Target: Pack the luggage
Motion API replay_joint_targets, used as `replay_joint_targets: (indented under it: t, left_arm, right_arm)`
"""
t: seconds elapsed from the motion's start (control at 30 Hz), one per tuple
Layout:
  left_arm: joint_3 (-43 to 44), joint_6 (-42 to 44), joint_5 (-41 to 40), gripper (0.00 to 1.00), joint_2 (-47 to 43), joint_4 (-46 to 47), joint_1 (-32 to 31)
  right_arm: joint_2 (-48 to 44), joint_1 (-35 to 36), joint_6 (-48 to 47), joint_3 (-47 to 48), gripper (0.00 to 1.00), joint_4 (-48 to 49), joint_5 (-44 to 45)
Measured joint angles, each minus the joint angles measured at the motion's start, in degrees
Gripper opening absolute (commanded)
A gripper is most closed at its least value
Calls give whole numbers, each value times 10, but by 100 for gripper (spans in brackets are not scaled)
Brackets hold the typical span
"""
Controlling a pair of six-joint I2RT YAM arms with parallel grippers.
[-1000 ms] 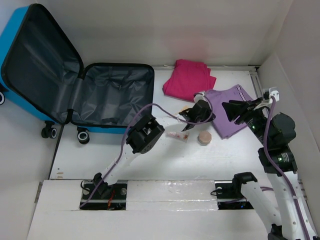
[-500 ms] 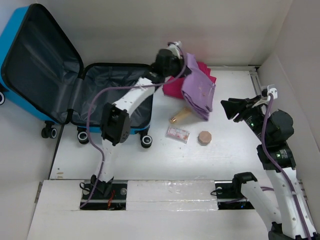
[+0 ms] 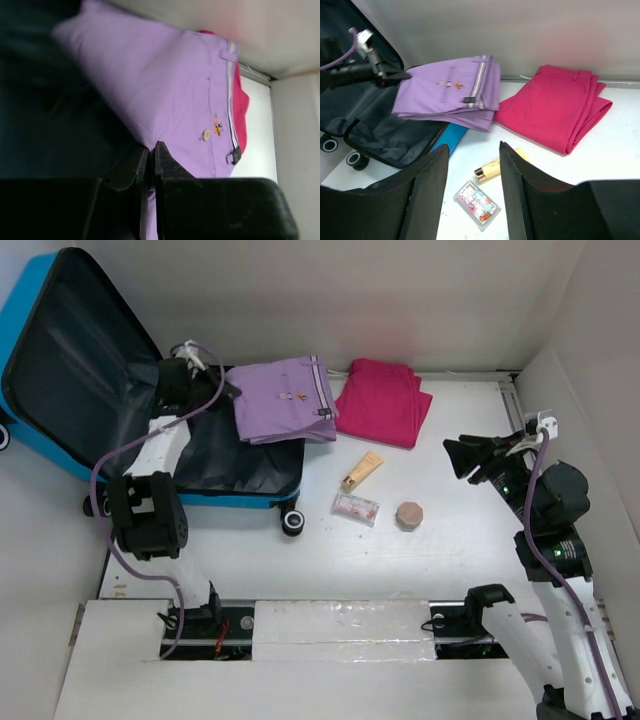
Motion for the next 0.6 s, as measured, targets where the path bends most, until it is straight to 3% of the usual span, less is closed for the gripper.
replay_joint_targets:
  t: [0.23, 0.53, 0.57, 0.6]
  left_arm:
    - [-140, -29, -45, 0, -76, 30, 77]
    - [-163, -33, -223, 0, -73, -19, 101]
    - [-163, -36, -240, 4, -71, -27, 101]
    - [-163, -40, -253, 32, -69, -34, 101]
  right_arm:
    - [-7, 9, -2, -8, 51, 6, 3]
    - [12, 11, 0, -76, 51, 23, 2]
    - [20, 11, 1, -82, 51, 26, 2]
    - [29, 11, 3, -88, 52, 31, 2]
